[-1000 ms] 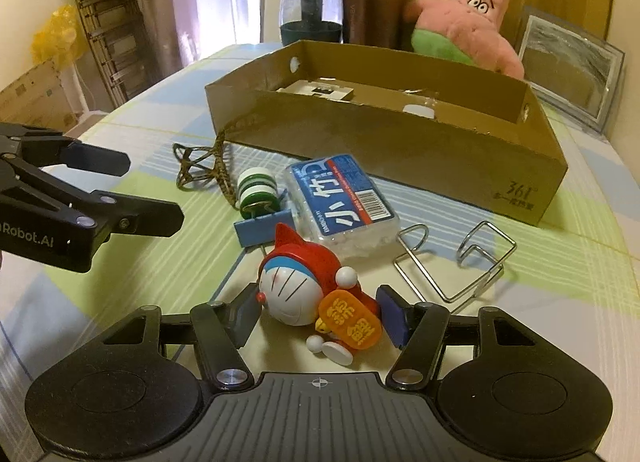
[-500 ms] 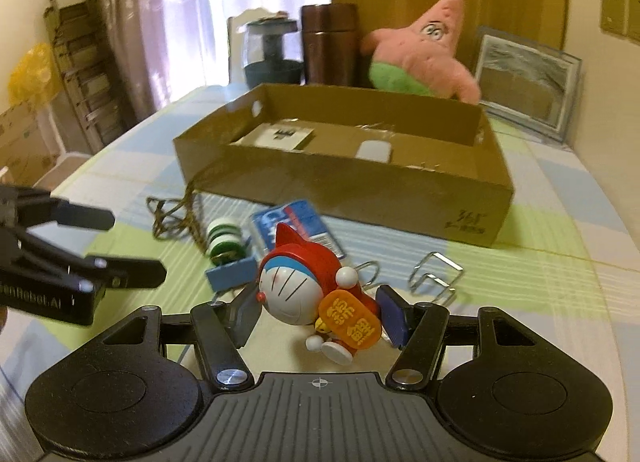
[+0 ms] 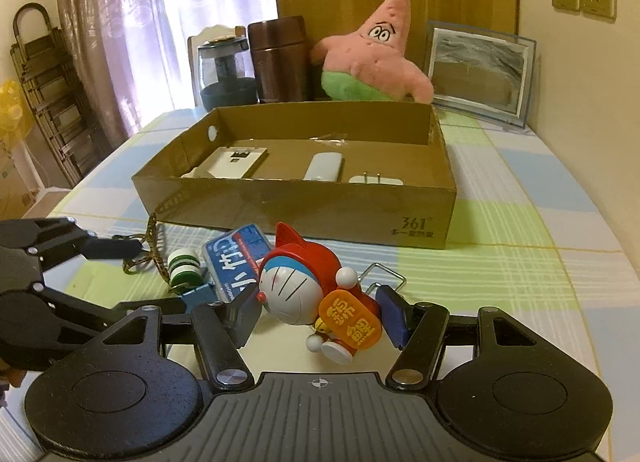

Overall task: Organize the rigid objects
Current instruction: 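Lower the right tool onto the Doraemon figure and close it, then close the left tool on the blue binder clip while the right tool holds the Doraemon figure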

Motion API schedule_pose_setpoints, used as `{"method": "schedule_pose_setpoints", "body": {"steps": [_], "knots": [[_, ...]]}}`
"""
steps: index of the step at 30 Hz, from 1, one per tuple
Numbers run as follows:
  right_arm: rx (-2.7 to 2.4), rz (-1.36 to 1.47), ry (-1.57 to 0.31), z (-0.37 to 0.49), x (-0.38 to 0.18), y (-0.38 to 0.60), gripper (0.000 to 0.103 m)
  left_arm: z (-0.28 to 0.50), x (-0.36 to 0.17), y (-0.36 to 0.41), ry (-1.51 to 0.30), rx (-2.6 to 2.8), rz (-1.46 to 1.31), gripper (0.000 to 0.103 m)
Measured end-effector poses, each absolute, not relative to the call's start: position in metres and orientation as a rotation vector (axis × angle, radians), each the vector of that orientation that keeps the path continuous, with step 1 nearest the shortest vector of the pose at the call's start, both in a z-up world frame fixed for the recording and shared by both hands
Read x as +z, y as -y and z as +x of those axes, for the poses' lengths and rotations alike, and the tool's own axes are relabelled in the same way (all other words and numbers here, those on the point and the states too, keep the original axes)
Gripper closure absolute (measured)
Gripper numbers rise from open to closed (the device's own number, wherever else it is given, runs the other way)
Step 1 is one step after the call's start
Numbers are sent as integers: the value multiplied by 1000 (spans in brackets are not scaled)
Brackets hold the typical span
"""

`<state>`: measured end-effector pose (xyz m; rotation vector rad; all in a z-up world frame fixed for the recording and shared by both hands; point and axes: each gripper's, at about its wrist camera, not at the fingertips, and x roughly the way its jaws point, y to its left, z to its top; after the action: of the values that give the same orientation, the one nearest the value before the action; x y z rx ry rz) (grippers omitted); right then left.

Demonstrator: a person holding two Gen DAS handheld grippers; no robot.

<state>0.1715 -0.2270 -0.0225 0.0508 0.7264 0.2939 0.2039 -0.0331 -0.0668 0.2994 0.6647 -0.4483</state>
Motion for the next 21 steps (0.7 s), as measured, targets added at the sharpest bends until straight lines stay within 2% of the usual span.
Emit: {"method": "schedule_pose_setpoints", "body": {"steps": [1, 6, 8, 10, 12, 20, 21], "knots": [[292, 54, -727, 172, -22, 228, 44, 202, -68, 36, -658, -459, 309, 48], [294, 62, -728, 172, -21, 228, 44, 194, -73, 54, -635, -507, 414, 63], [295, 63, -728, 172, -22, 227, 44, 195, -78, 59, -645, -513, 428, 72], [296, 65, -729, 173, -22, 228, 44, 196, -81, 62, -654, -509, 435, 87], [294, 67, -729, 173, -22, 228, 44, 196, -81, 63, -666, -492, 428, 94], [304, 71, -725, 171, -19, 227, 44, 183, -71, 50, -767, -522, 276, 97], [301, 73, -725, 170, -19, 228, 44, 180, -71, 49, -770, -535, 280, 93]]}}
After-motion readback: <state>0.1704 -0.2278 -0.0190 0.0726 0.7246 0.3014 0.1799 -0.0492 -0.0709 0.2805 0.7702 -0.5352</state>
